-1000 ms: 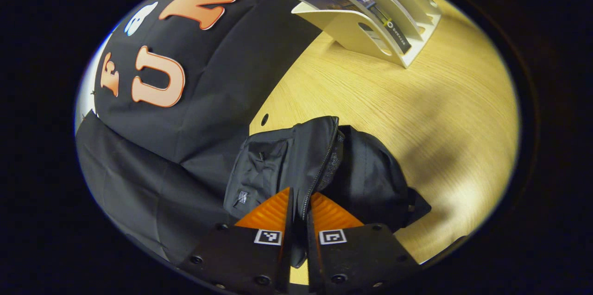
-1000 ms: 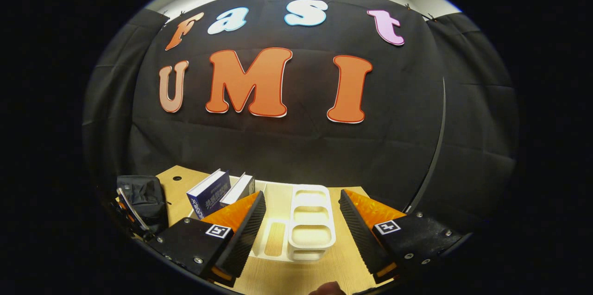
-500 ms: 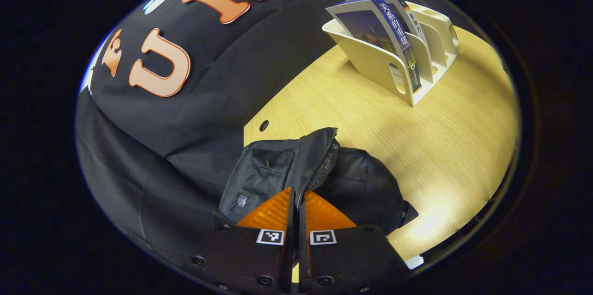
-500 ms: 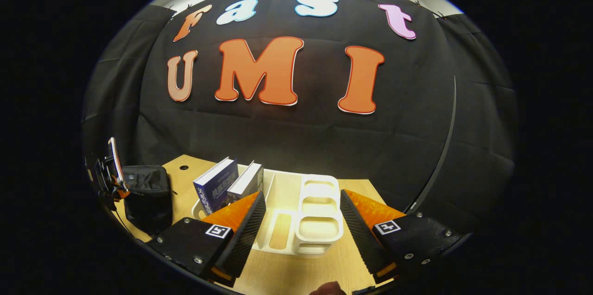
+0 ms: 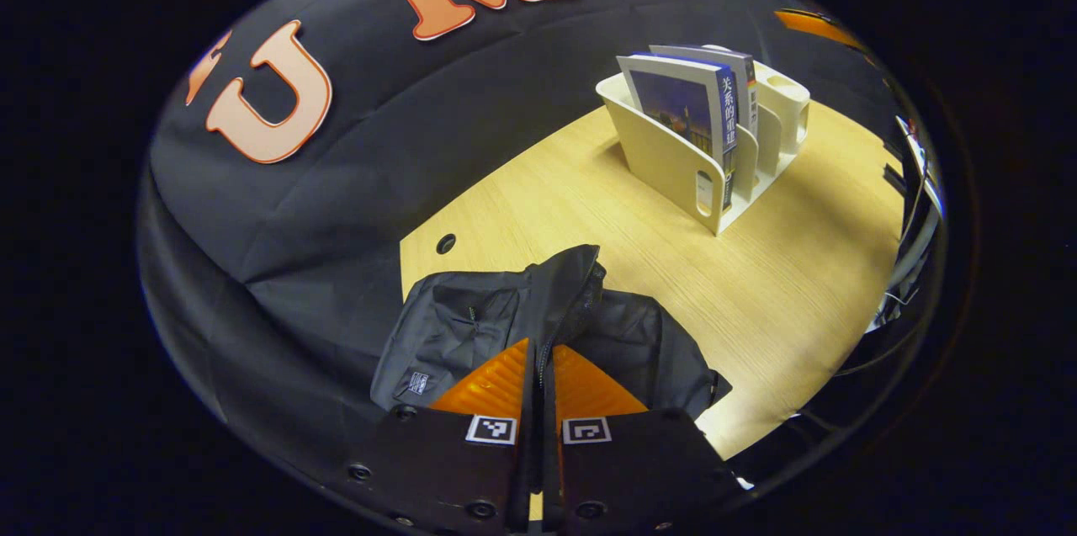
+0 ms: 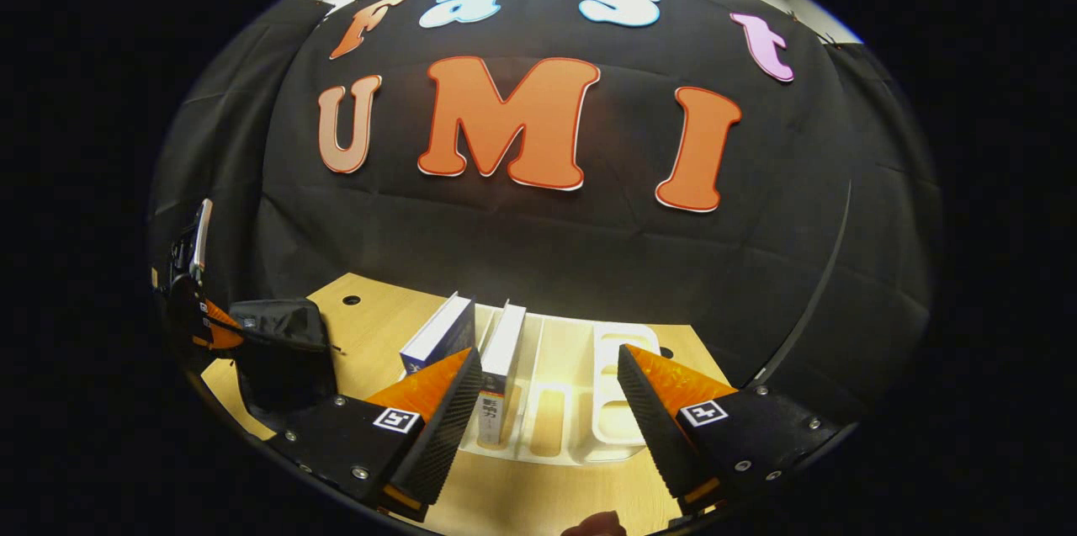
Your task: Open the schoolbag, grab two books from the bookshelf and put them into the schoolbag.
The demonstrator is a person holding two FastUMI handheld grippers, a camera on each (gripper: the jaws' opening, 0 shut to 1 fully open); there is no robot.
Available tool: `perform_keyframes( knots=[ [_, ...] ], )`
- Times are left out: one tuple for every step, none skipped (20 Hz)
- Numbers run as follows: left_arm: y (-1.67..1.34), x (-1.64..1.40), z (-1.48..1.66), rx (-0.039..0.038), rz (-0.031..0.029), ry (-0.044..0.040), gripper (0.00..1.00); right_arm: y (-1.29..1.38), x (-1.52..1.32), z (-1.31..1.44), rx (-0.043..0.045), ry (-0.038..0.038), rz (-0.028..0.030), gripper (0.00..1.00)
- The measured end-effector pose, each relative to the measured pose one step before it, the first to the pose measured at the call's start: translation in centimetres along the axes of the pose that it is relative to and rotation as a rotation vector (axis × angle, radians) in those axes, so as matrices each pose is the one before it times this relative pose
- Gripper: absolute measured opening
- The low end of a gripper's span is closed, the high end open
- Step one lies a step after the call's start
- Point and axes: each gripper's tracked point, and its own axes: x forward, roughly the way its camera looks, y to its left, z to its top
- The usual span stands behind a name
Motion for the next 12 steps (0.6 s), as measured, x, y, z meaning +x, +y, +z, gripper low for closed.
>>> perform_keyframes(
  knots=[
    [0.320,-0.278,0.078,0.00825,-0.02749,-0.00535,0.06,0.848,0.154,0.387,-0.00689,0.01456,0.00254,0.96],
    [0.321,-0.007,0.141,0.00864,-0.02706,-0.00576,0.06,1.005,0.239,0.377,-0.00624,0.01027,0.00886,0.96],
    [0.286,-0.163,0.055,0.00941,-0.02501,-0.00409,0.06,0.843,0.211,0.346,-0.00782,0.01204,0.00397,0.96],
    [0.412,-0.124,0.161,0.01074,-0.02083,-0.00805,0.06,0.867,0.208,0.405,-0.00888,0.00874,0.00587,0.96],
    [0.338,-0.179,0.095,0.01059,-0.02261,-0.00364,0.06,0.696,0.316,0.505,-0.01024,0.01078,0.00054,0.96],
    [0.355,-0.178,0.206,0.01390,-0.01751,-0.00827,0.06,0.683,0.363,0.297,-0.01091,0.01397,0.00285,0.96],
    [0.337,-0.085,0.208,0.01243,-0.01926,-0.00589,0.06,0.476,0.370,0.356,-0.01061,0.01297,-0.00351,0.96],
    [0.411,-0.128,0.065,0.01667,-0.01344,-0.00399,0.06,0.506,0.356,0.311,-0.00761,0.01943,0.00000,0.96],
    [0.418,-0.030,0.119,0.01977,-0.00999,-0.00443,0.05,0.624,0.471,0.288,-0.00149,0.01717,0.01011,0.96],
    [0.460,-0.048,-0.037,0.01600,-0.00625,-0.00223,0.05,0.539,0.459,0.292,-0.00035,0.02393,0.00661,0.96],
    [0.189,0.062,0.084,0.00897,-0.01113,-0.00512,0.05,0.455,0.558,0.376,0.00222,0.01857,0.00681,0.97],
    [0.160,-0.025,-0.106,0.00934,-0.01251,-0.00042,0.05,0.279,0.616,0.169,0.00107,0.02762,-0.00325,0.96]
  ],
)
